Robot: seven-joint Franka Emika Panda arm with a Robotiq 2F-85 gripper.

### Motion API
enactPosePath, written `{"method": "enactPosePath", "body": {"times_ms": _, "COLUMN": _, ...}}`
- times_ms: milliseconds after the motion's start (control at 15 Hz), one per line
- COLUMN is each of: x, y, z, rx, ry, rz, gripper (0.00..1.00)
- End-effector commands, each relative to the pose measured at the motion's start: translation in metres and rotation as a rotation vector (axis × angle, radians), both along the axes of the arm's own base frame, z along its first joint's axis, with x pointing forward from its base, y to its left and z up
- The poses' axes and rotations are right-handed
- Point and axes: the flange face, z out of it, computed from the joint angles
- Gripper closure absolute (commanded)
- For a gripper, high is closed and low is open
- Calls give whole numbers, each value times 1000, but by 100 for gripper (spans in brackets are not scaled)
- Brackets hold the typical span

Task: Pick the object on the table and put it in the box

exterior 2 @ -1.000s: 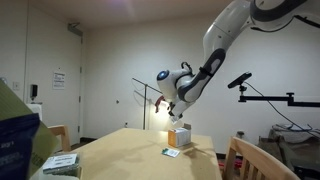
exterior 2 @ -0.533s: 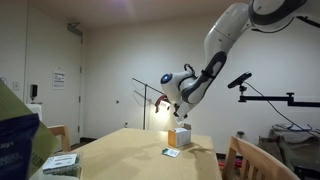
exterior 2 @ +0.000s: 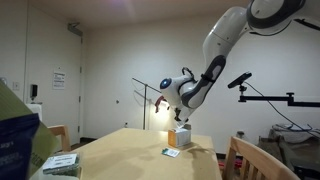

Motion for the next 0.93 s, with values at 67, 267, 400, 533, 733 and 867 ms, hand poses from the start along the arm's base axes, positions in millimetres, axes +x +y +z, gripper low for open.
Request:
{"method": "enactPosePath", "body": {"times_ms": 67, "x": -4, "y": -10, "z": 6, "rx": -43, "ry": 40, "rz": -20, "gripper": 100}}
{"method": "enactPosePath", "body": {"times_ms": 267, "x": -3, "y": -6, "z": -1, "rx": -15, "ry": 20, "rz": -17, "gripper": 99}}
{"method": "enactPosePath", "body": {"times_ms": 400, "x": -3, "y": -5, "z": -2, "rx": -14, "ry": 22, "rz": -16, "gripper": 100}}
{"method": "enactPosePath", "body": {"times_ms": 533, "x": -8, "y": -8, "z": 4, "rx": -35, "ry": 27, "rz": -22, "gripper": 100}}
{"method": "enactPosePath", "body": {"times_ms": 733, "x": -14, "y": -17, "z": 7, "rx": -46, "ry": 32, "rz": -47, "gripper": 100}}
{"method": "enactPosePath", "body": {"times_ms": 867, "x": -21, "y": -26, "z": 9, "rx": -54, "ry": 28, "rz": -65, "gripper": 100}}
